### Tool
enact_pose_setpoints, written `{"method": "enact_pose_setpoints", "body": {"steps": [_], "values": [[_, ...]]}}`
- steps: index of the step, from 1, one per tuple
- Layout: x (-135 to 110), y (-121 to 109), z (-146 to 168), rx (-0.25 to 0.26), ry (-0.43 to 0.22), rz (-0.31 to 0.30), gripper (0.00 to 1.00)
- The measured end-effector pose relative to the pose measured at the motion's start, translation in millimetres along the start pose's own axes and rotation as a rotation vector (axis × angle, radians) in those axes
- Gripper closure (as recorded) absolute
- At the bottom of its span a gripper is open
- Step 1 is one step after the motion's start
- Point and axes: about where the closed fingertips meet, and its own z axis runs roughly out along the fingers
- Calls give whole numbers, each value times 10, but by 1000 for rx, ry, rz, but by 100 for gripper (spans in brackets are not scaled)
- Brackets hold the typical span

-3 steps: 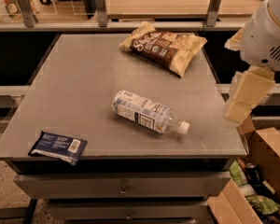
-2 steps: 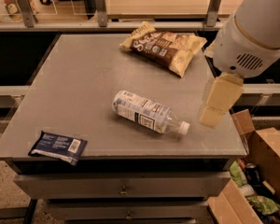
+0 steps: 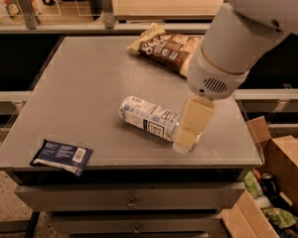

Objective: Pick blue plastic bottle

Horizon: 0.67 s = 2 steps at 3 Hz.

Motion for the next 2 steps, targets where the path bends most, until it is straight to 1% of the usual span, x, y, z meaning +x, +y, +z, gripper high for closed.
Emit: {"method": "enact_pose_setpoints", "body": {"steps": [2], "values": [[-184, 32, 455, -69, -61, 0, 0]]}}
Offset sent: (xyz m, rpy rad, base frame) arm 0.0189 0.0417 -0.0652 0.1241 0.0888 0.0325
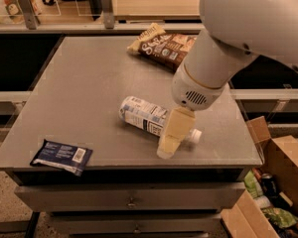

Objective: Pick blue plastic bottle

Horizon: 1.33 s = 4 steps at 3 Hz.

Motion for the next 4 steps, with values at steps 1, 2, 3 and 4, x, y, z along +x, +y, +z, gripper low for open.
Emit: {"method": "enact_pose_setpoints", "body": {"steps": [1, 2, 3, 4], "values": [[-59, -27, 230, -31, -25, -3, 0], [-84, -62, 473, -50, -44, -1, 18], [-134, -69, 596, -66, -53, 6, 41], [-200, -46, 575, -85, -80, 9, 43]]}}
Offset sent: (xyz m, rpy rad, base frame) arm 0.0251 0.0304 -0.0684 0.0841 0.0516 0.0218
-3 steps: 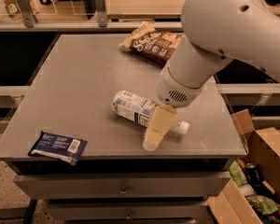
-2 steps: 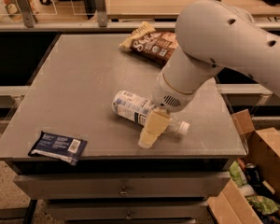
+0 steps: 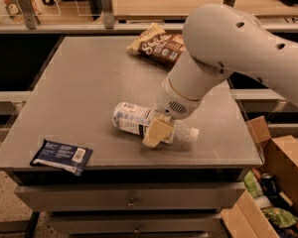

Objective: Pick blue plastic bottle

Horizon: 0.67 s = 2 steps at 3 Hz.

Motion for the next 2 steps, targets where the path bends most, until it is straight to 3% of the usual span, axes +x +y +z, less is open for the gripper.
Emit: {"method": "enact_pose_setpoints", "body": {"steps": [1, 2], "values": [[-97, 54, -102, -37, -38, 5, 52], [-263, 118, -385, -38, -60, -21, 58]]}}
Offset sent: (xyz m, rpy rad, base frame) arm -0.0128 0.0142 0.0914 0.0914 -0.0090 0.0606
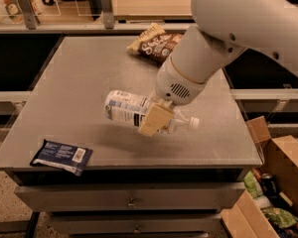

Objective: Pick blue plastic bottle

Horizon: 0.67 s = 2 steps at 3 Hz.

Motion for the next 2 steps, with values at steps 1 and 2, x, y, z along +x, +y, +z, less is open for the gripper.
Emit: {"method": "enact_pose_setpoints", "body": {"steps": [1, 2], "values": [[-187, 60, -363, 23, -26, -38, 58], [-321, 100, -637, 52, -44, -83, 76]]}}
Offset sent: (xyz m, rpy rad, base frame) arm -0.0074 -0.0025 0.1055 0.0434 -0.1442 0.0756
